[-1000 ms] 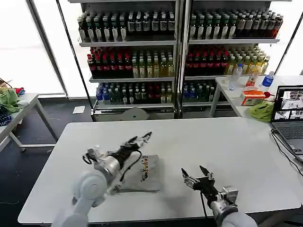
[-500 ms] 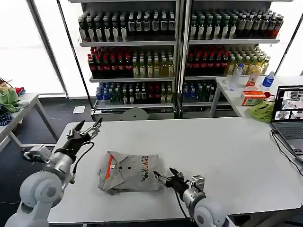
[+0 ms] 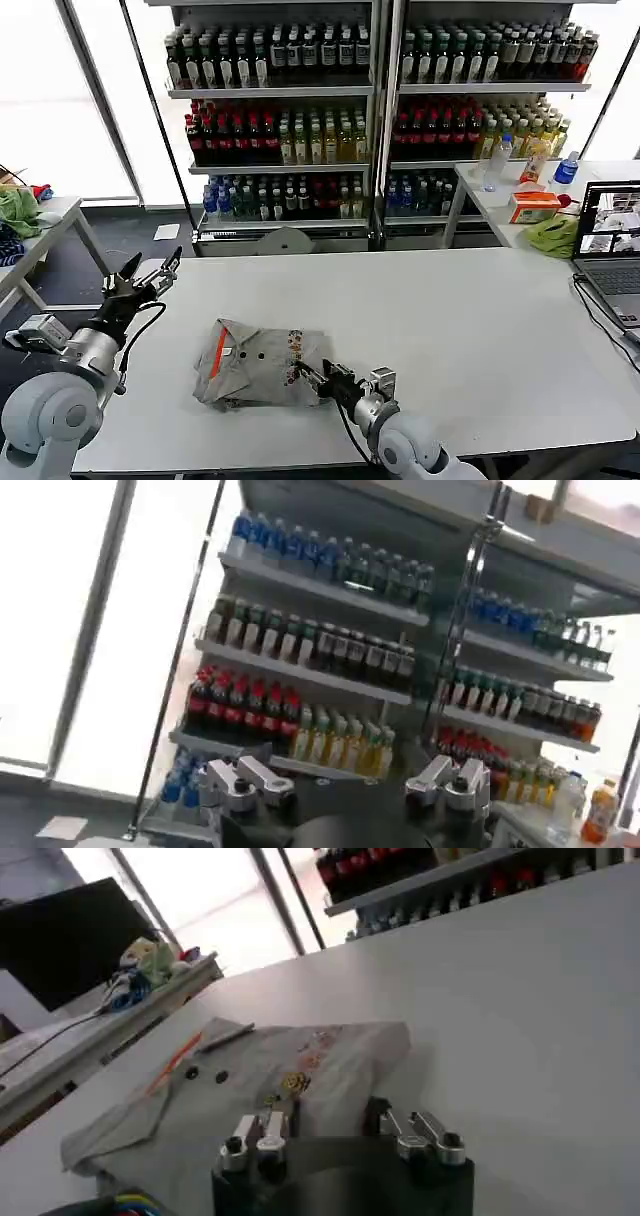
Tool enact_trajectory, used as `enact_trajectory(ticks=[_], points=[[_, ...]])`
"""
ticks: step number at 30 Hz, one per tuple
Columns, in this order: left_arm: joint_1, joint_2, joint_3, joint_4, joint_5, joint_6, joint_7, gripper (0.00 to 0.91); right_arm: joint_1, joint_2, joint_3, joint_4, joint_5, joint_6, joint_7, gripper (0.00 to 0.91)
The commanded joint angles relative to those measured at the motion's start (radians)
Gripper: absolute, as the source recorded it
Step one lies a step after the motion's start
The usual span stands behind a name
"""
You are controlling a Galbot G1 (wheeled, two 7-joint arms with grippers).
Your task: Fold and organize the clothes.
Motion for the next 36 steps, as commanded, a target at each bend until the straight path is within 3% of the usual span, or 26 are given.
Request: enact_trajectory(ticks=[1, 11, 21, 22, 24, 30, 34, 36], points=[[0.028, 0.006, -0.039, -0.003, 0.006, -0.009, 0.014, 0.907, 0.026, 0.008, -0.034, -0.012, -0.082, 0.052, -0.037, 0.000], [0.052, -0.005, -0.044, 0.003, 0.002, -0.010, 0.017, 0.907, -0.066, -0.108, 0.101, 0.088, -0.087, 0.039, -0.053, 0.000], [0.067, -0.022, -0.025, 0.000, 0.002, -0.010, 0.016, 0.907, -0.138, -0.215, 0.250, 0.113, -0.087, 0.033, -0.034, 0.010], [0.067, -0.023, -0.024, -0.001, 0.001, -0.009, 0.015, 0.907, -0.138, -0.215, 0.253, 0.107, -0.104, 0.026, -0.029, 0.907], [0.068, -0.025, -0.021, -0.002, 0.001, -0.009, 0.013, 0.907, -0.138, -0.215, 0.254, 0.093, -0.144, 0.024, -0.016, 0.907], [0.091, -0.024, -0.040, -0.013, -0.009, -0.009, 0.011, 0.907, -0.167, -0.171, 0.321, 0.162, -0.180, 0.031, 0.092, 0.907], [0.097, -0.015, -0.052, -0.016, -0.026, -0.008, 0.011, 0.907, -0.155, -0.160, 0.320, 0.185, -0.336, 0.101, 0.151, 0.907], [0.093, -0.015, -0.050, -0.015, -0.029, -0.008, 0.010, 0.907, -0.134, -0.140, 0.300, 0.196, -0.349, 0.113, 0.162, 0.907]])
